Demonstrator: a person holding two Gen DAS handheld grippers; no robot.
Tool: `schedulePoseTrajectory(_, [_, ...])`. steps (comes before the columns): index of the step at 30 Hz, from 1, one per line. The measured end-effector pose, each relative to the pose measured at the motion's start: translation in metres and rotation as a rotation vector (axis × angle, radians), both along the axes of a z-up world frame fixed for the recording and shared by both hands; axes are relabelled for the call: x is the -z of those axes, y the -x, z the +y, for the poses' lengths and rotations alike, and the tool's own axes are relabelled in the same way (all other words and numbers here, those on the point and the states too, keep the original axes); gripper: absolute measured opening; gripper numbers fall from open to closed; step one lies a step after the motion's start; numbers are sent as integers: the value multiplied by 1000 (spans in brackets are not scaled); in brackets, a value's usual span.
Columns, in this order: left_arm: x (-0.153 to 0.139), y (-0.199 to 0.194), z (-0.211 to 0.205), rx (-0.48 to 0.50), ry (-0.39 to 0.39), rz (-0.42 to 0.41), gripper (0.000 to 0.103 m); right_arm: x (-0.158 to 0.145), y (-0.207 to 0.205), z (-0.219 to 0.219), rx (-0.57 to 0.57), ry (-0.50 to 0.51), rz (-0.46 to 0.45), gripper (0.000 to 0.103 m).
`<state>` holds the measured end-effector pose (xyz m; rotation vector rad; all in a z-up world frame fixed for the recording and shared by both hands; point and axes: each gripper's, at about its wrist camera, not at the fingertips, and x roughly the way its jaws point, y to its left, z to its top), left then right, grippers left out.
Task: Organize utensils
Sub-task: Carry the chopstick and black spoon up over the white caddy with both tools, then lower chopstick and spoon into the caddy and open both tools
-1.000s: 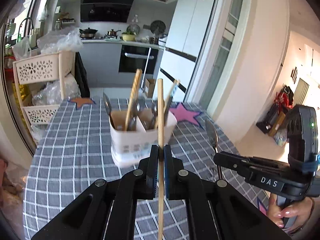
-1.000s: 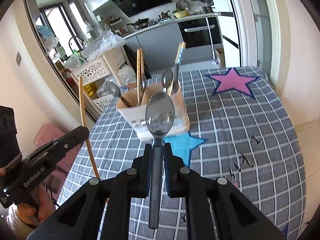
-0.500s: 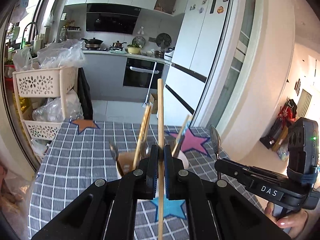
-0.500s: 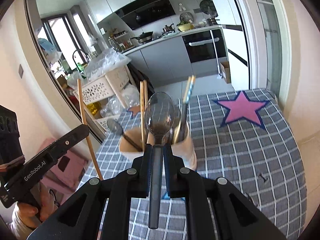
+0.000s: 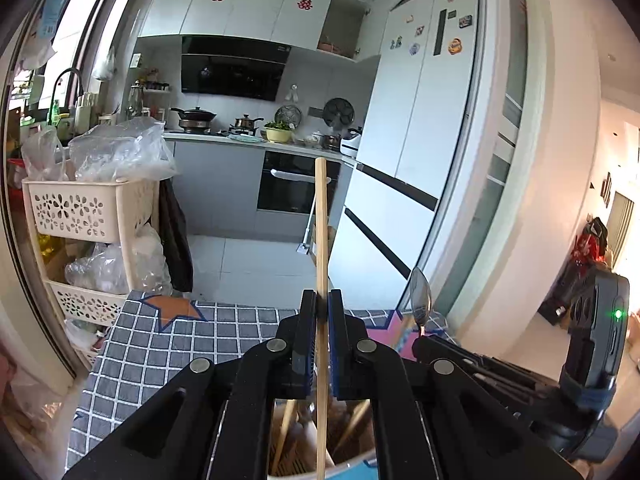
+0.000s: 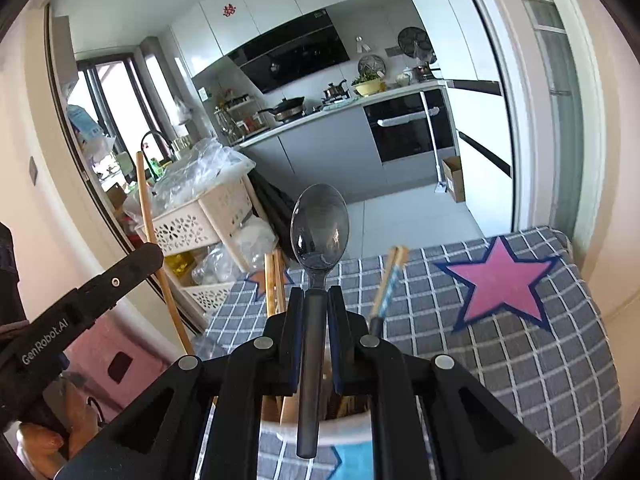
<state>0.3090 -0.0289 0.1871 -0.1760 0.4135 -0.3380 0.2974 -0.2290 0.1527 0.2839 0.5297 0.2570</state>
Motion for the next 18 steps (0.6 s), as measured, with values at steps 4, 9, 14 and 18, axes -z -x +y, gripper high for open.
schedulePoseTrajectory(4, [9, -14, -1, -35, -12, -2, 38, 5, -11, 11, -1, 38, -44, 12])
schedulePoseTrajectory(9, [26, -21, -4, -76, -37, -35, 37, 19, -18, 22, 4, 91, -84, 12])
schedulePoseTrajectory(14, [42, -19, -12, -88, -76, -75, 37, 35, -21, 31, -4, 127, -108, 12])
schedulePoseTrajectory(18, [59, -16, -18, -90, -93, -73, 37, 48, -21, 34, -9, 151, -118, 12])
